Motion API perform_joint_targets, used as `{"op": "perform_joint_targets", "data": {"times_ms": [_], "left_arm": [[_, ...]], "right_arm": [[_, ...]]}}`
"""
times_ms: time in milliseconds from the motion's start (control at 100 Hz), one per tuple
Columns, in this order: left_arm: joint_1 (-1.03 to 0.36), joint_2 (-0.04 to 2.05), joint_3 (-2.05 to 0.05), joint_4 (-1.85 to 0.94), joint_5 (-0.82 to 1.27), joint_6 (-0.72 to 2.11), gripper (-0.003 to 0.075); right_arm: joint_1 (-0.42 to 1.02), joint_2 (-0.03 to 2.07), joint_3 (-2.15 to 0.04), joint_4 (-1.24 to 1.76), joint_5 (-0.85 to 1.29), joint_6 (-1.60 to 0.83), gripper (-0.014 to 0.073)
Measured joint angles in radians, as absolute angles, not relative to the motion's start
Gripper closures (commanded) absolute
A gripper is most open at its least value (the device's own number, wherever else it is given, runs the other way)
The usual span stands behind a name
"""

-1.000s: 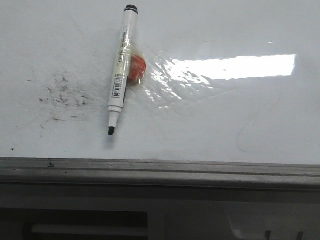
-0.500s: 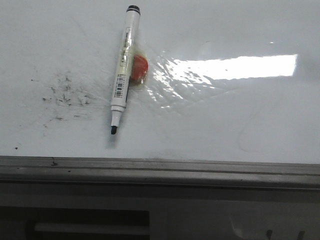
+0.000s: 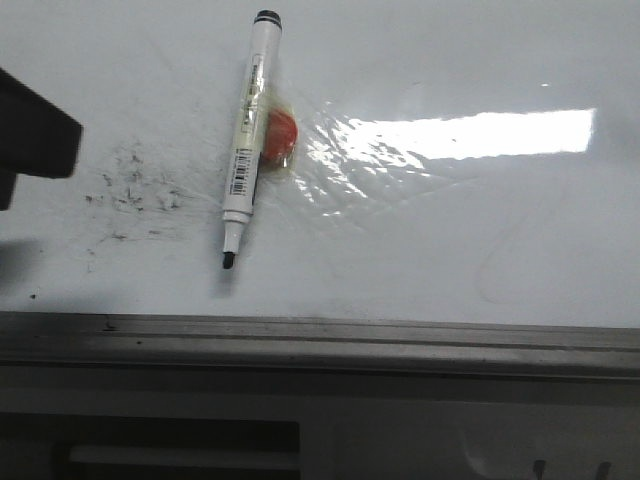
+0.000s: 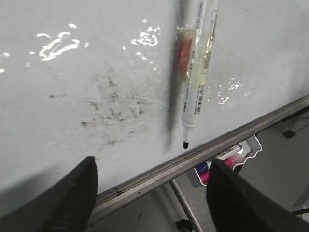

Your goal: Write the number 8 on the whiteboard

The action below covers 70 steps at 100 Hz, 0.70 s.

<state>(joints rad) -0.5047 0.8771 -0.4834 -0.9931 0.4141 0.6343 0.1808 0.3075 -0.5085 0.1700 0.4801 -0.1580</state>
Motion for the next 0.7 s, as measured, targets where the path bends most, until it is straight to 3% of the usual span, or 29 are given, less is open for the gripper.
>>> {"op": "perform_joint_targets", "data": {"times_ms": [330,580,700], "left_arm": [[-0.831,1.052,-0.485,-1.075,0.000,0.638,0.0282],[-0.892,1.146,-0.532,-1.114,-0.074,0.638,0.0287],[-0.897,1.181,-0.560,-1.116,-0.095,0.638,0.0348]], "right_arm": [[0.181,0.307,-0.508,0.170,0.484,-0.158,0.0156],[0.181,0.307,-0.508,0.170,0.505,-0.158,0.0156],[0.181,0.307,-0.508,0.170,0.505,-0.158,0.0156]]}}
